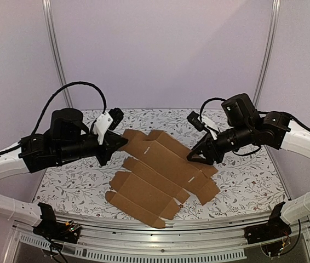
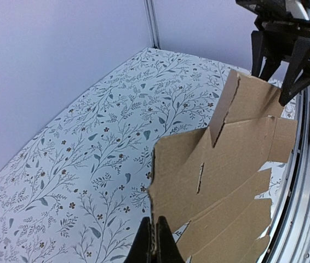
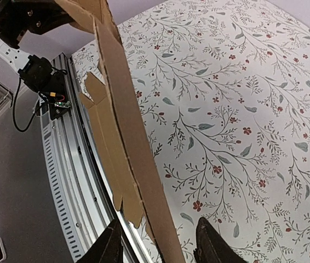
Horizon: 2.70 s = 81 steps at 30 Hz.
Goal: Fold the paper box
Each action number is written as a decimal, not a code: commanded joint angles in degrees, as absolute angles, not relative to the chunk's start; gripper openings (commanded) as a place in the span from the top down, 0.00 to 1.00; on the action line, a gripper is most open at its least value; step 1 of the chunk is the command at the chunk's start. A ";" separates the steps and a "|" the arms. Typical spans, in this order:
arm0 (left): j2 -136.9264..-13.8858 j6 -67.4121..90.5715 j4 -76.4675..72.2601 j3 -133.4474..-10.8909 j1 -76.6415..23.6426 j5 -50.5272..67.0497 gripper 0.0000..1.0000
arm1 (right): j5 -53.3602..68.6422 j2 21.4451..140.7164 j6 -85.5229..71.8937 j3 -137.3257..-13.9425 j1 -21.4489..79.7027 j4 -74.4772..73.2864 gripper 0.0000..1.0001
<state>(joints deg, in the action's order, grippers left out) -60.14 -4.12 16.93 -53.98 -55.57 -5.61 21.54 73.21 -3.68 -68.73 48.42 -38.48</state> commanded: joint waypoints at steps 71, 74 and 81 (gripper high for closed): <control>-44.41 17.95 10.09 -33.52 -53.31 -23.54 0.39 | 4.17 90.38 33.44 -77.56 50.39 -30.45 1.00; -45.36 19.91 8.00 -32.36 -53.31 -20.30 0.39 | 2.34 92.24 33.64 -77.31 50.72 -28.51 1.00; -49.85 21.74 5.09 -32.53 -53.26 -16.35 0.39 | -2.38 94.08 35.37 -71.28 53.28 -20.22 1.00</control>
